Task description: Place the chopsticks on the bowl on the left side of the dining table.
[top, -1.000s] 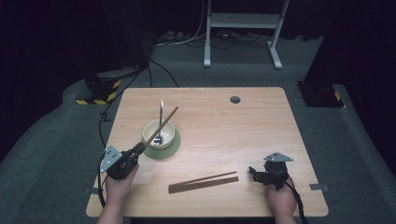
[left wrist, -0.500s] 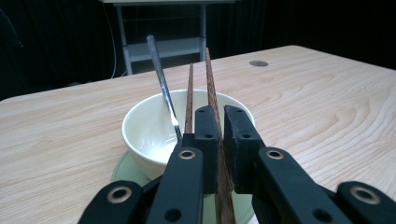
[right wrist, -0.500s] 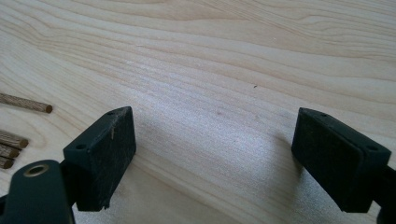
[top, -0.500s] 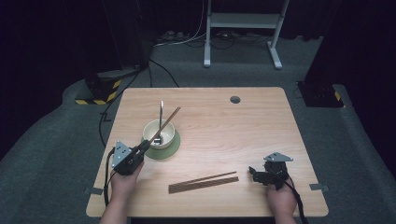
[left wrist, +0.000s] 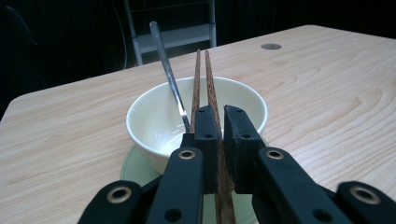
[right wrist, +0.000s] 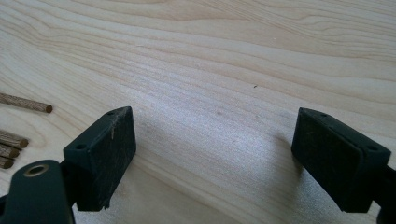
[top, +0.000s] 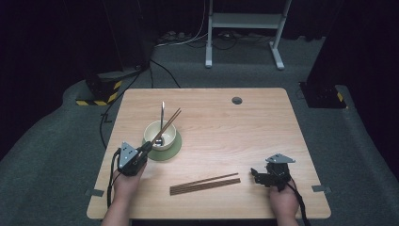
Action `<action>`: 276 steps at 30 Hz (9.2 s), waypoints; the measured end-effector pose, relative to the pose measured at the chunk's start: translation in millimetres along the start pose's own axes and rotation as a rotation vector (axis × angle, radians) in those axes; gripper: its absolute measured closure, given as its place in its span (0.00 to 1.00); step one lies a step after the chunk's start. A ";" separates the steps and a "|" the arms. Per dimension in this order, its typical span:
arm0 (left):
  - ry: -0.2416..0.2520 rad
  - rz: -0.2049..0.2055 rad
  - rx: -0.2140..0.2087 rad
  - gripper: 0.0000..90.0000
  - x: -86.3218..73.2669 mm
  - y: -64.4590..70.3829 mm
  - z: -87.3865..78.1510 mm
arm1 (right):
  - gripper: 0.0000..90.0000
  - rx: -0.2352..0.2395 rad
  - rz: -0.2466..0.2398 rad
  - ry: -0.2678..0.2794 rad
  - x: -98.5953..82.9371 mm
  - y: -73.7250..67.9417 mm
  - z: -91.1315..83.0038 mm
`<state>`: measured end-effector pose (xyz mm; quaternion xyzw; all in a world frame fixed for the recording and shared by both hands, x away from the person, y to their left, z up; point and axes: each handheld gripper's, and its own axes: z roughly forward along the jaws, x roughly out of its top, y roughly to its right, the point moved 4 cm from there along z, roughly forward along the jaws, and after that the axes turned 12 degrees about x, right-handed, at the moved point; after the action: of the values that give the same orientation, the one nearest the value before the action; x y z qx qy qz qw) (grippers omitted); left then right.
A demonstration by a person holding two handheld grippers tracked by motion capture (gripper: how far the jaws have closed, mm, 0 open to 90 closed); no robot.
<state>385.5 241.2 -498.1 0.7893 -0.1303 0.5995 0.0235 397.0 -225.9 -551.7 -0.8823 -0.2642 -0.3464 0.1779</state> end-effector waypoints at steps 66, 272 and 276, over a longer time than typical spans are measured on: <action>-0.067 0.020 -0.001 0.61 -30.4 -16.3 -20.6 | 0.15 0.014 0.005 -0.007 -0.3 -2.4 -0.1; -0.084 -0.177 0.160 0.73 -22.8 -65.3 25.6 | 0.82 0.038 -0.173 0.187 142.1 -139.5 110.4; -0.081 -0.177 0.160 0.74 -22.6 -65.2 25.5 | 0.81 0.037 -0.173 0.187 142.9 -141.1 111.2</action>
<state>419.1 303.1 -518.9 0.8207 -0.0128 0.5712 0.0082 460.0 -9.1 -509.9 -0.8167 -0.3277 -0.4365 0.1875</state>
